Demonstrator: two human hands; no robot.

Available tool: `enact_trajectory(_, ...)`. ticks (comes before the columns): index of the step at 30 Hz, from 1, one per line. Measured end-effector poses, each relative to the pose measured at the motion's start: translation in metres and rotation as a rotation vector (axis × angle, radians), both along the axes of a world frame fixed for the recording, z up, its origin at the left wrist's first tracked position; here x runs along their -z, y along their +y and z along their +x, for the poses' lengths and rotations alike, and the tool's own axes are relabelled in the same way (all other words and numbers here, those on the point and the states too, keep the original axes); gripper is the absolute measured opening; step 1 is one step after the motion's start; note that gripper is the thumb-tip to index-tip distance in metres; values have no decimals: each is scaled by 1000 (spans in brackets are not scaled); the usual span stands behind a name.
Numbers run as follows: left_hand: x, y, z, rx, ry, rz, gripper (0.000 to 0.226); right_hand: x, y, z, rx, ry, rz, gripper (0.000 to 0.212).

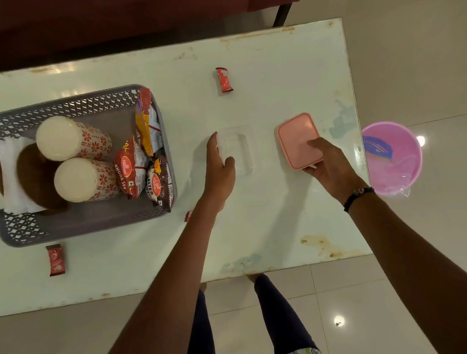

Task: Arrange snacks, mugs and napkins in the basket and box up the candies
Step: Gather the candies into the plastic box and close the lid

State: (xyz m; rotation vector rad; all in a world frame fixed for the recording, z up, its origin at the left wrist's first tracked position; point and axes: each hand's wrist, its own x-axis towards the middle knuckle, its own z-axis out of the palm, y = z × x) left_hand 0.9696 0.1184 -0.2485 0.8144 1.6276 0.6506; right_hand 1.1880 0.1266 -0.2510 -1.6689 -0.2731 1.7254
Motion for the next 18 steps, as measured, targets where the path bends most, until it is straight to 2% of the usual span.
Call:
enact_trajectory(4,2,0,-5,-55,-79,-33,62,2,2,0,-53,-232,38,21)
enact_trajectory(8,3,-10,-13,-68,-63,17,57,8,-4,-4,-61,-500,80,31)
enact_trajectory(12,-2,-41,-24,43,117,182,51,11,-22,-8,5,-669,102,48)
enact_trajectory(15,-4,-75,-36,191,319,313,47,10,-47,-25,33,-767,139,45)
enact_trajectory(18,-3,-105,-49,270,473,318,46,5,-79,-53,-53,-792,220,44)
